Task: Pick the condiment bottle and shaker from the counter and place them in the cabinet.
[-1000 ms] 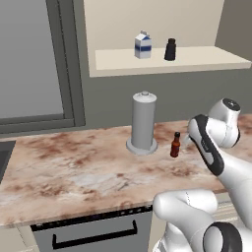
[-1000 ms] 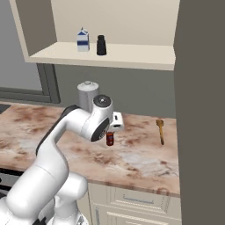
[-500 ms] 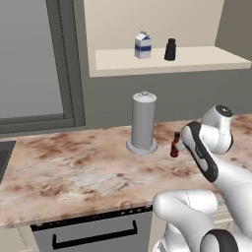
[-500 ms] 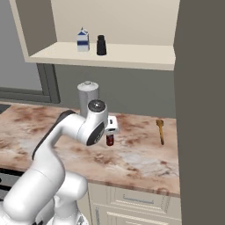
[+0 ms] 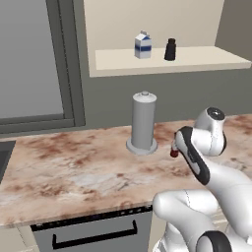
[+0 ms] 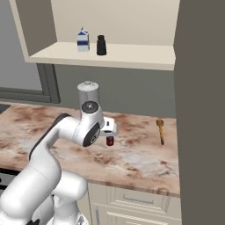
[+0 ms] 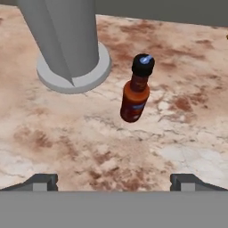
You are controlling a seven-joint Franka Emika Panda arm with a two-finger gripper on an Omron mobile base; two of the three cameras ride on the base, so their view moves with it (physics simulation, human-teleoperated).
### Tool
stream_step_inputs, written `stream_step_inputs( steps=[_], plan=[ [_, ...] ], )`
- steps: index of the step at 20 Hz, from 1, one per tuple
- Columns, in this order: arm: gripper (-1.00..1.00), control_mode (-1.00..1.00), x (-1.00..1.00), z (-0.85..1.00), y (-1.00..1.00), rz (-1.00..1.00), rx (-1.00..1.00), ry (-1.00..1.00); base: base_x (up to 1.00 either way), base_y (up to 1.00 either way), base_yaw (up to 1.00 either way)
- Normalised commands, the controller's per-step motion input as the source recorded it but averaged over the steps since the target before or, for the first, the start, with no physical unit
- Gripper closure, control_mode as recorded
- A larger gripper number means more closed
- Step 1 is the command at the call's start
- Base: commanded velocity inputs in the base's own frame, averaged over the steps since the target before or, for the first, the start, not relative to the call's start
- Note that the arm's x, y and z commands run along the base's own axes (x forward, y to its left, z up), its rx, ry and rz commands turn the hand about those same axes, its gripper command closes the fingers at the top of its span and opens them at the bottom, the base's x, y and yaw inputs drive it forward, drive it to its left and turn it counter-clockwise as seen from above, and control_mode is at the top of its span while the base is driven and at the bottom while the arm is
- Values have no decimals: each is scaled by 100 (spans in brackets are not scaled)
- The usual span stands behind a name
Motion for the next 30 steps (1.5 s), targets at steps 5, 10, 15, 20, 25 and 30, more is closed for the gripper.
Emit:
stream_step_inputs(
  steps=[5,10,15,20,25,30],
  plan=[
    [-100,-100,27,-18,0,-7,0,0,0,0,0],
    [-100,-100,23,-20,0,-2,0,0,0,0,0],
    [-100,-100,20,-14,0,-1,0,0,0,0,0],
    [-100,-100,24,-7,0,-1,0,0,0,0,0],
    [-100,-100,21,-8,-2,-1,0,0,0,0,0],
    [-100,-100,15,-8,-5,0,0,0,0,0,0]
  ],
)
